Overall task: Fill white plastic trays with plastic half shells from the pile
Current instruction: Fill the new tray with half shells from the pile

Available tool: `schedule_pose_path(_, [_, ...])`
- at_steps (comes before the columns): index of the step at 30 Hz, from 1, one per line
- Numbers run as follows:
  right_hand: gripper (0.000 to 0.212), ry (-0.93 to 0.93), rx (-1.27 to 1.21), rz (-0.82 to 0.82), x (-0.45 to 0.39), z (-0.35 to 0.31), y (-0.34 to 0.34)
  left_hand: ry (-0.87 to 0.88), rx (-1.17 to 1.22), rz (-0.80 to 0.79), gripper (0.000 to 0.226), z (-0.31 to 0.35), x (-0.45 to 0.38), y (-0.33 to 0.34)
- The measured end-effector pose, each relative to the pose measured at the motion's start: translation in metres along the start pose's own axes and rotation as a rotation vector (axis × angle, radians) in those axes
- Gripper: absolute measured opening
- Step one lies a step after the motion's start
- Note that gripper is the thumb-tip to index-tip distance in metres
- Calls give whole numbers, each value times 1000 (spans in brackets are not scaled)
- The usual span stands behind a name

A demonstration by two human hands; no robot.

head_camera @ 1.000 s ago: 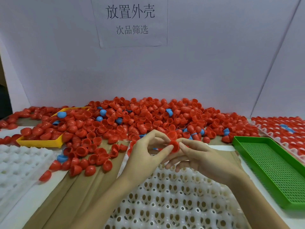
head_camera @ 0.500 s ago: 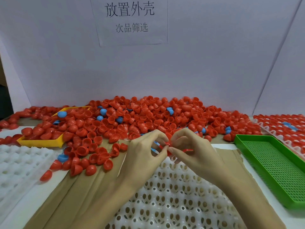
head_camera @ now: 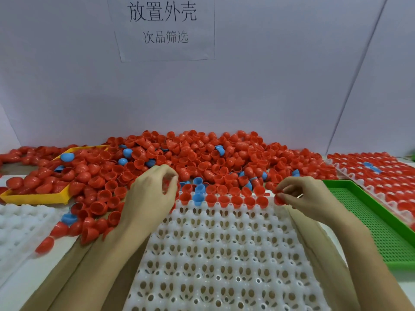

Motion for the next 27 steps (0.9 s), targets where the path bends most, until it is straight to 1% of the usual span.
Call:
schedule_pose_path(2, [16, -2, 29, -28, -1, 1, 4, -57, -69, -6, 7, -14, 0, 0])
schedule_pose_path(5, [12, -20, -8, -25, -1, -3, 6, -101, -149, -78, 11, -33, 1, 3])
schedule_pose_path(9, [10, -88, -93, 142, -1, -11, 7, -105, -184, -154, 17, -45, 5, 14])
schedule_pose_path(10, [12, -121, -121, 149, 0, -16, 9, -105, -186, -160, 17, -47, 6, 15])
schedule_pose_path(12, [18, -172, -135, 93, 0, -24, 17, -109, -196, -171, 17, -50, 7, 17])
schedule_pose_path(15, [21, -188, -26, 37, 0, -28, 27, -113, -209, -180, 18, -55, 6, 15])
schedule_pose_path(20, [23, -172, -1, 40, 0, -25, 30, -94, -272, -215, 21, -66, 6, 13])
schedule_pose_path(23, [21, -173, 2, 38, 0, -25, 30, -91, -290, -238, 18, -72, 6, 13])
schedule_pose_path(27, [17, -160, -102, 98, -1, -21, 26, -111, -314, -240, 15, -73, 4, 9])
Point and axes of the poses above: each hand's wrist, its own x-axis away from the middle knuckle, its own y-axis out of the palm, z = x × y, the point moved 1 cm from there along -x, towards the middle knuckle, and after that the axes turned 5 degrees about y, right-handed, at the moved point
